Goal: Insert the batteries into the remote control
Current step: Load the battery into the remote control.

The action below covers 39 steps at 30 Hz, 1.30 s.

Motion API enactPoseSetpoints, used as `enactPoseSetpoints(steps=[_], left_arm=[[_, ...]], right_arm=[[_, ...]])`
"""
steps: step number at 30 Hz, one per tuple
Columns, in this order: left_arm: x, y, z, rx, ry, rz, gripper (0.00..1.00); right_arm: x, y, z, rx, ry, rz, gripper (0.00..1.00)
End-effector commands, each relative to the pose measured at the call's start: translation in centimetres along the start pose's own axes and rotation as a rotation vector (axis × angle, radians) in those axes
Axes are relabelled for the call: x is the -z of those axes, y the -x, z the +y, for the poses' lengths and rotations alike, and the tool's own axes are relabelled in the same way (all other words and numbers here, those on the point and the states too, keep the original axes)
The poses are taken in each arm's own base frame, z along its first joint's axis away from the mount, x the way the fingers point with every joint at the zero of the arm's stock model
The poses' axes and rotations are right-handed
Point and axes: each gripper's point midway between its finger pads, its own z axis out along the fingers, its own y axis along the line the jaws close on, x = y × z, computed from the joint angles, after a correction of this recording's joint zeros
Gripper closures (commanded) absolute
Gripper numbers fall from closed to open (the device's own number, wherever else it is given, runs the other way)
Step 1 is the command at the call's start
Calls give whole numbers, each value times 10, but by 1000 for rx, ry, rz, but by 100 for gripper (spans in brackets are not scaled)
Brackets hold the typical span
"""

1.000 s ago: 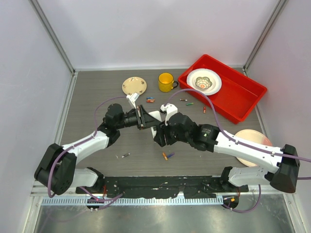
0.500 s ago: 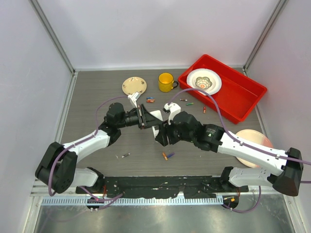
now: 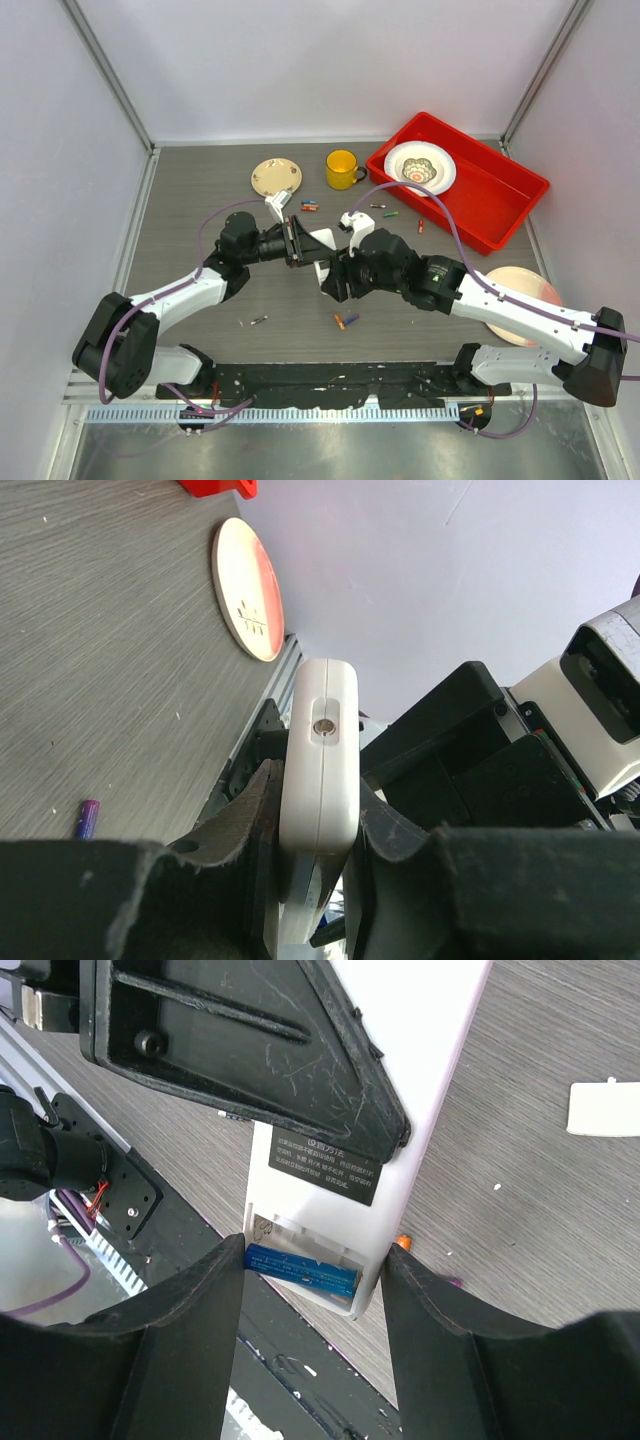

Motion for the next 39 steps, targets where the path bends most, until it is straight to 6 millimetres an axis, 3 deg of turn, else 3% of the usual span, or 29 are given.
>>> enactPoseSetpoints(steps=[1,19,39], left_arm=[[4,-5,-47,-15,-118,86,100],[4,-6,-34,-30,-62,82,100],[3,-7,-29,-32,-51,84,100]], right_arm=[[7,-40,-53,66,-202,150,52],[7,-33,-38,28,-140,128,29],[12,-20,-26,1,-90,87,20]])
